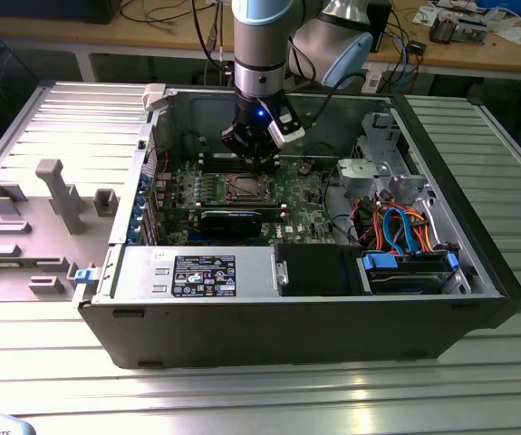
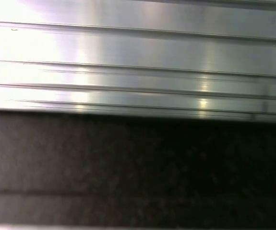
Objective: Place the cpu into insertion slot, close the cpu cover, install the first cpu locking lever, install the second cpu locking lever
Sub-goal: 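Install the first cpu locking lever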
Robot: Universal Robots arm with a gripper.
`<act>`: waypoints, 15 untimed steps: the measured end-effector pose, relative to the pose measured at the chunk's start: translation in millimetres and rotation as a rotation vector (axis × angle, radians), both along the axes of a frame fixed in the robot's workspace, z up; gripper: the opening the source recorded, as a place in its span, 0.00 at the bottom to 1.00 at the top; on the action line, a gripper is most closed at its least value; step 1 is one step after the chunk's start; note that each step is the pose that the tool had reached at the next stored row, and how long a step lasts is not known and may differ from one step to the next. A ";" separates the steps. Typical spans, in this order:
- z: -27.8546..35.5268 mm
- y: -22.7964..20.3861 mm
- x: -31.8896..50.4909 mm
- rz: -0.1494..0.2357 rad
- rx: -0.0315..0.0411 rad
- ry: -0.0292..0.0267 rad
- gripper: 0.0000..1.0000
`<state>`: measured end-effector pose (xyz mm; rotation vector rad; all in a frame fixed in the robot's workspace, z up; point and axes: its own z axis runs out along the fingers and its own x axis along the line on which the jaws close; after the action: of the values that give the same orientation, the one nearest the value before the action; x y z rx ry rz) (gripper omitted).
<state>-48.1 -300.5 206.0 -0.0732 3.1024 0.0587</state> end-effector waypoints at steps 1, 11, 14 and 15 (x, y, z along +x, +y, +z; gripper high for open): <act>0.2 0.0 0.0 0.000 0.0000 0.0000 0.11; 0.2 -0.1 0.0 0.000 -0.0005 0.0003 0.11; 0.2 -0.1 0.0 0.000 -0.0009 0.0002 0.11; 0.2 -0.1 0.1 0.000 -0.0021 0.0002 0.11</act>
<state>-47.9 -300.6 206.2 -0.0734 3.1026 0.0555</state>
